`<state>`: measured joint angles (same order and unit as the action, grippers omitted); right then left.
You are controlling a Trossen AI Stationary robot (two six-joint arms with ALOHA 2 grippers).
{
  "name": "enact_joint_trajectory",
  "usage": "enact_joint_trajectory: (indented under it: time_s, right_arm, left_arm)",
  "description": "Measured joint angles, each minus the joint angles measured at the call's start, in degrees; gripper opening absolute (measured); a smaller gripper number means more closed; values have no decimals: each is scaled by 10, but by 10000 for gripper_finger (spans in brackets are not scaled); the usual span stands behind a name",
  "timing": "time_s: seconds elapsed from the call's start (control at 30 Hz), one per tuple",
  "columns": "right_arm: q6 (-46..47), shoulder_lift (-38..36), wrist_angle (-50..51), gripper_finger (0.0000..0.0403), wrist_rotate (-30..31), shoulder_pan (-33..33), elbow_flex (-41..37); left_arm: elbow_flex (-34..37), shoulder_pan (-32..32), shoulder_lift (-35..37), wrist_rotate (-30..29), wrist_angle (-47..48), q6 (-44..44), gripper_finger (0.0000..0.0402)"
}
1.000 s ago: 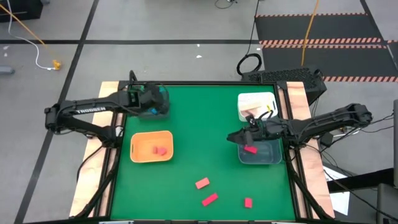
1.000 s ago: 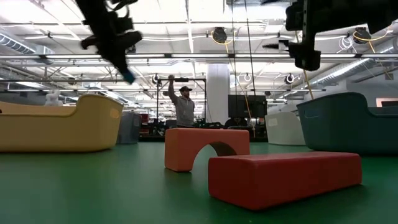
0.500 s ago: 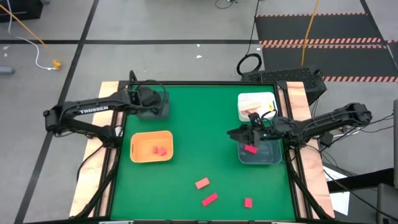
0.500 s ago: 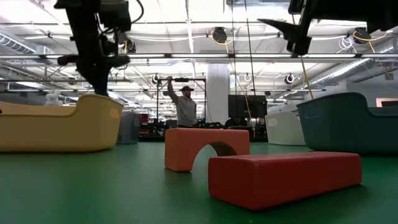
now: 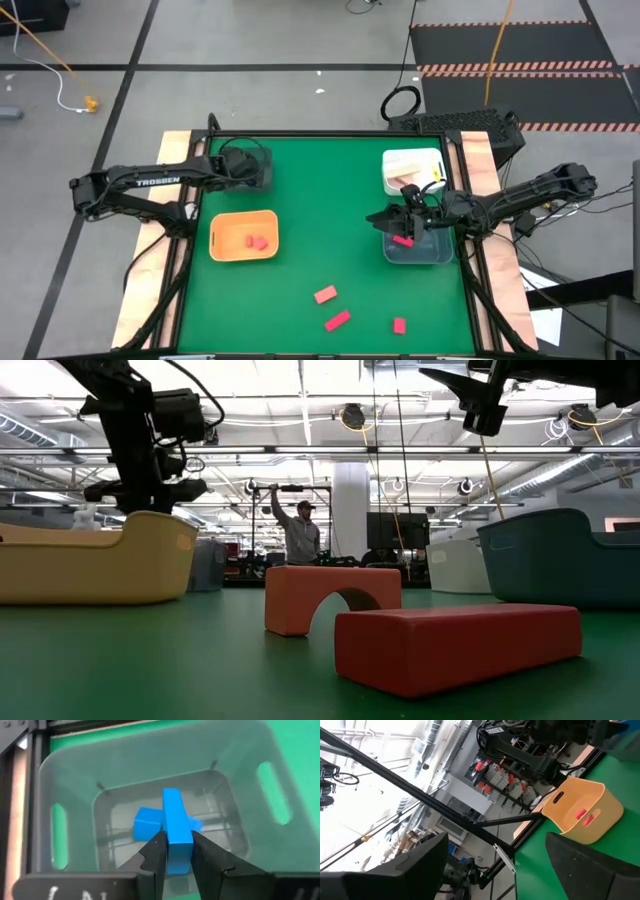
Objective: Sort & place blocks by color
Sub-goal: Put the blue block into the black bin, then put the right red block into the green bin
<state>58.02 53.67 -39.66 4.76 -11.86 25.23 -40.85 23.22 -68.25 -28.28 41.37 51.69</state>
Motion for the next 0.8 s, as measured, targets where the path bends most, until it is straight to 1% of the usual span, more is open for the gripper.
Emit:
enact_joint_trajectory:
  time_s: [0.07,0.13,0.23,0.33,0.4,0.5,0.57,0.7,0.8]
  right_arm:
    - [0,0,0,322,1,0,0]
    - [3,0,0,322,16,-1,0]
    - [25,0,-1,322,56,-3,0]
    - [42,0,-8,322,58,-4,0]
    - [38,0,-19,322,68,-15,0]
    - [14,0,-45,315,111,-38,8]
    - [-8,0,-52,309,128,-52,24]
    - [-68,0,-38,301,132,-81,73]
    - [-99,0,5,300,132,-102,112]
  left_arm:
    - [2,0,0,0,5,-1,98]
    - [2,0,0,0,2,-3,107]
    - [2,0,1,0,1,2,111]
    - [2,0,3,3,-18,14,112]
    - [2,0,10,20,-41,14,113]
    - [1,-1,28,50,-85,8,114]
    - [1,-3,47,68,-117,2,114]
    - [1,-19,88,86,-180,-15,115]
    - [1,-39,119,88,-228,-34,115]
